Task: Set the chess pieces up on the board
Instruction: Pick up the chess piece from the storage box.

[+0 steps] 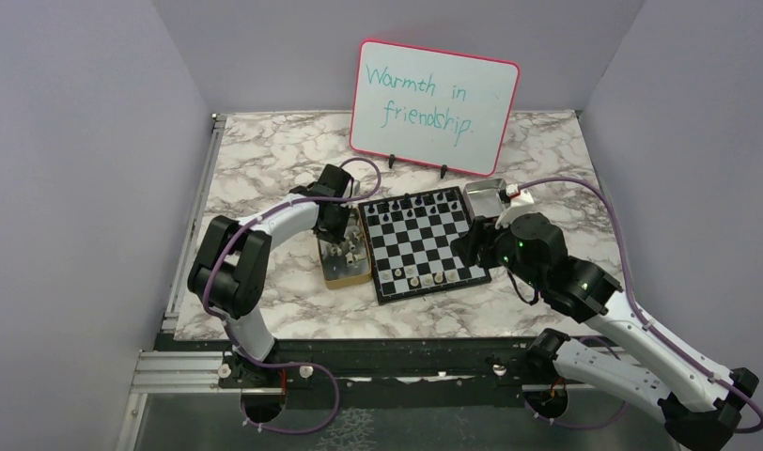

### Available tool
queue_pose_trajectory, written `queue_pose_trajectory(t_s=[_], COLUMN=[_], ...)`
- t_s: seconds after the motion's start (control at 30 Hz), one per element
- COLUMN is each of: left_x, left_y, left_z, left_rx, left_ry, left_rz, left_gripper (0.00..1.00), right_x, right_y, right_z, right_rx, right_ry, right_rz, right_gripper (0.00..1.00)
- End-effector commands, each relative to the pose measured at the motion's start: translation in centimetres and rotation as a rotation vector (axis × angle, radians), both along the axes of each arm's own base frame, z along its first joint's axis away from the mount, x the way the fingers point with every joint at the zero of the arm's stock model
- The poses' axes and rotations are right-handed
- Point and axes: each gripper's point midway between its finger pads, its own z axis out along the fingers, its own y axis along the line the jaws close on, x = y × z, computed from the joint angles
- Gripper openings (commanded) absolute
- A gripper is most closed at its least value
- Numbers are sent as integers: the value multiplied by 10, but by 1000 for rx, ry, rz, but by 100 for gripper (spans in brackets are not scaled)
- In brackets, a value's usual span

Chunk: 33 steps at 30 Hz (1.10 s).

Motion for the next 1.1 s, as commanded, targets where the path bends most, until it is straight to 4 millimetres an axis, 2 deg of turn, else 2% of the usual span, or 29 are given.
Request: queue_pose_trajectory(t_s=[0.0, 0.1, 0.2, 0.3, 0.5, 0.63, 0.87, 1.07], left_x=[2, 2, 2, 1, -6, -16, -42, -54], left_y=[-10, -12, -13, -18, -32, -46, -82, -99], left_z=[10, 18, 30, 47, 83, 105, 140, 160], left_rx=[-33, -45, -60, -99, -220, -329, -586, -736], left_ry=[5, 6, -1, -17, -22, -9, 68, 107], left_rz=[-30, -27, -4, 8, 11, -6, -68, -80], left_gripper=[7, 2, 2, 2, 2, 2, 2, 2], right_x=[-1, -1, 2, 3, 17, 24, 32, 16], right_y=[2, 0, -2, 4, 30, 58, 99, 121], right_z=[14, 11, 6, 3, 5, 10, 32, 17], right_rx=[31, 30, 23, 10, -9, -19, -48, -251], right_ry=[-17, -6, -2, -32, -124, -204, -498, -899], right_rz=[12, -1, -26, 20, 135, 269, 487, 697], right_gripper=[62, 61, 61, 61, 60, 59, 58, 57])
